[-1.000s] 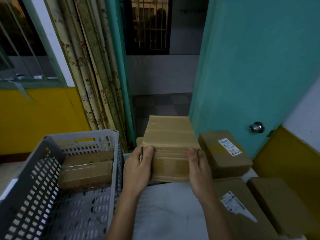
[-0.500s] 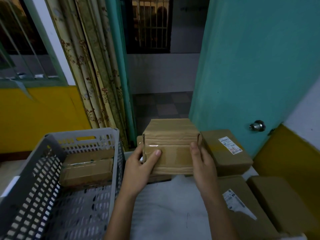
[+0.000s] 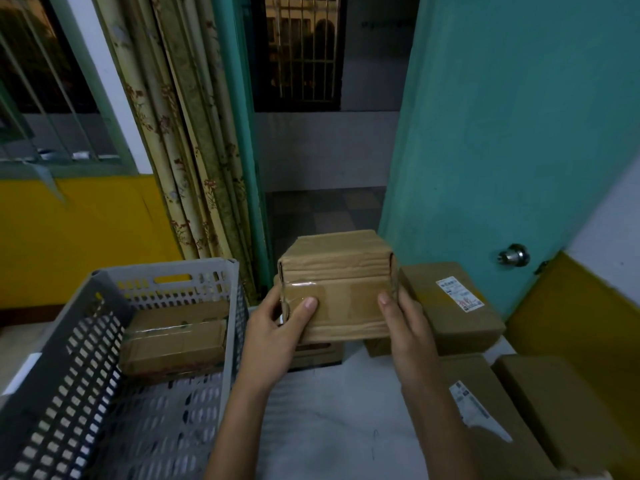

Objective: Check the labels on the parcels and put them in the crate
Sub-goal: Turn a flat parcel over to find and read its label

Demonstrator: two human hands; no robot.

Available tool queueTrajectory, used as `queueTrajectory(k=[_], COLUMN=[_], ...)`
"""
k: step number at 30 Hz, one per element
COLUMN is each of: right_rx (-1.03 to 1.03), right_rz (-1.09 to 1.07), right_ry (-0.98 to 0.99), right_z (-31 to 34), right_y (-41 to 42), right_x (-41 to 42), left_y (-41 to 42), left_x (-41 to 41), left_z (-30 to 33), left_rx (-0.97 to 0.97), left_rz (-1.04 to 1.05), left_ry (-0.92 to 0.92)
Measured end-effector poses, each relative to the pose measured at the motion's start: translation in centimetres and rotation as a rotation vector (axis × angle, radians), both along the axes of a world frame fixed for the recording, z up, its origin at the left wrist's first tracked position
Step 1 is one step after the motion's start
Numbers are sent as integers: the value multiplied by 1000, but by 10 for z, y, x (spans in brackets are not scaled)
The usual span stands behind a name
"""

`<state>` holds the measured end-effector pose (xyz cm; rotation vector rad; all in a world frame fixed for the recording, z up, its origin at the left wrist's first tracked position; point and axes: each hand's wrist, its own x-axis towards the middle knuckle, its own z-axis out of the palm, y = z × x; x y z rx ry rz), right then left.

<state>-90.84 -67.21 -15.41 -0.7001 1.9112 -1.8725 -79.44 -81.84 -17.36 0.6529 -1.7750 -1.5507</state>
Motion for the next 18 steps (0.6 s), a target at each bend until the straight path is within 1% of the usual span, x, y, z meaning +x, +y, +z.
queueTrajectory(k=[2, 4, 6, 8, 10, 11, 13, 14, 18], right_rx=[44, 32, -5, -15, -27, -25, -1, 29, 65], right_rz=[-1, -47, -93, -127, -98, -54, 31, 40, -36], right_ry=[47, 66, 40, 9, -21, -13, 43, 63, 69], right_z=[-1, -4, -5, -4, 1, 2, 5, 5, -2], right_y=[-1, -3, -6, -7, -3, -1, 3, 4, 3], right_x=[0, 1, 0, -1, -1, -2, -3, -3, -2], left_y=[0, 1, 1, 0, -1, -2, -4, -4, -5], left_x=[0, 0, 0, 2, 3, 3, 4, 3, -1], left_z=[1, 2, 2, 1, -1, -2, -3, -4, -11], left_rx=[-23, -46, -37, -49, -100, -113, -104, -104, -187], left_rz=[63, 79, 25, -85, -161, -163, -104, -56, 85], left_ry=[-14, -31, -30, -54, -94, -103, -84, -79, -179])
